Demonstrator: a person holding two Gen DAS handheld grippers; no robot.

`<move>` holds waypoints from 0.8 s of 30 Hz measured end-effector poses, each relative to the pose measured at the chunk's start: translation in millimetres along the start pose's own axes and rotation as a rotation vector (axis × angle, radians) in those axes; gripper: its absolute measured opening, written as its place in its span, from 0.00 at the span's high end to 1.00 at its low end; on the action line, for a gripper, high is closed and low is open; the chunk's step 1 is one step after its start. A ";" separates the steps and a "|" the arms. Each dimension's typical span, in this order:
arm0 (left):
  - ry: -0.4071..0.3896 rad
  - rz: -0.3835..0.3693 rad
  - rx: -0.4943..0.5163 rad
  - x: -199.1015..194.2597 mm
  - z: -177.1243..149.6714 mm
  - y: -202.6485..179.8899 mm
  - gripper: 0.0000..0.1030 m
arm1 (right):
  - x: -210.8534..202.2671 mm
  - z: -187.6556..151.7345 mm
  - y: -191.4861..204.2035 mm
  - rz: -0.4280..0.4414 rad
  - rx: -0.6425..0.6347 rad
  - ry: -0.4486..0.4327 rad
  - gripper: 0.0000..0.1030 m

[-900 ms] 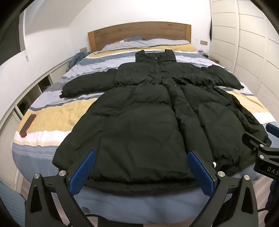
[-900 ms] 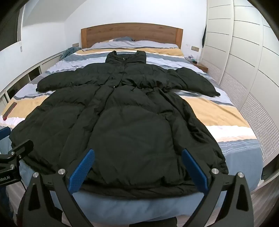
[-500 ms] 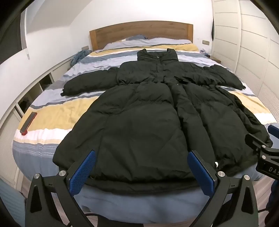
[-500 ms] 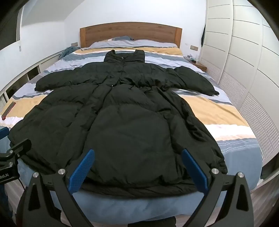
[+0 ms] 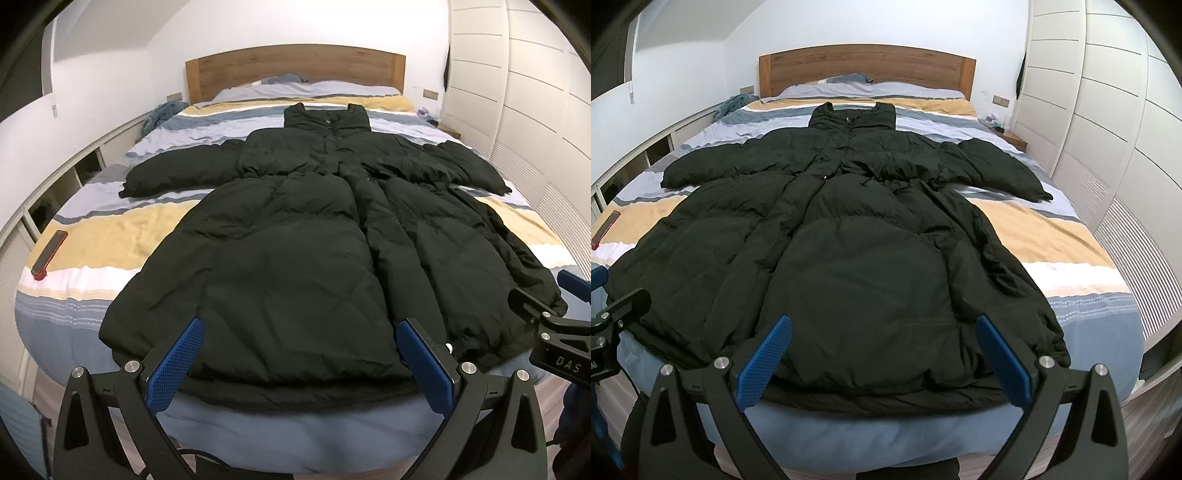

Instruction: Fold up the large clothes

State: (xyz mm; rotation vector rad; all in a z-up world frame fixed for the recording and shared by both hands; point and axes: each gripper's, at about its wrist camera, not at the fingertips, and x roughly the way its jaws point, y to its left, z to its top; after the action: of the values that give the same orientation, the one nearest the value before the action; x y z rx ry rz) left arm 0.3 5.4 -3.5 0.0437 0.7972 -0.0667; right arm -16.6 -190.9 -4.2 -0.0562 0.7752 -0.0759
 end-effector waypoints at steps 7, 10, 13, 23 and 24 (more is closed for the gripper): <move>-0.007 0.006 -0.002 -1.5 -0.5 -0.2 0.00 | 1.2 0.1 -1.7 -0.002 -0.004 0.001 0.02; -0.006 0.010 0.002 -1.2 -0.2 -0.6 0.01 | 1.6 0.4 -2.2 -0.001 -0.002 0.001 0.02; -0.005 0.016 0.007 -1.3 0.7 -1.0 0.00 | 1.4 0.1 -2.2 -0.003 -0.004 -0.001 0.02; -0.002 0.041 0.014 -1.4 12.7 -3.1 0.01 | 2.4 1.4 -2.7 -0.008 -0.006 0.001 0.02; -0.002 0.045 0.023 -1.3 13.9 -4.2 0.00 | 2.5 2.3 -3.3 -0.011 -0.006 -0.001 0.02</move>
State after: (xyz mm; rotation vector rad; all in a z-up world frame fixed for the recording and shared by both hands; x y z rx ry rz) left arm 8.9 0.3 7.1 0.0836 0.7935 -0.0340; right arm -13.4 -194.3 -3.9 -0.0666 0.7746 -0.0842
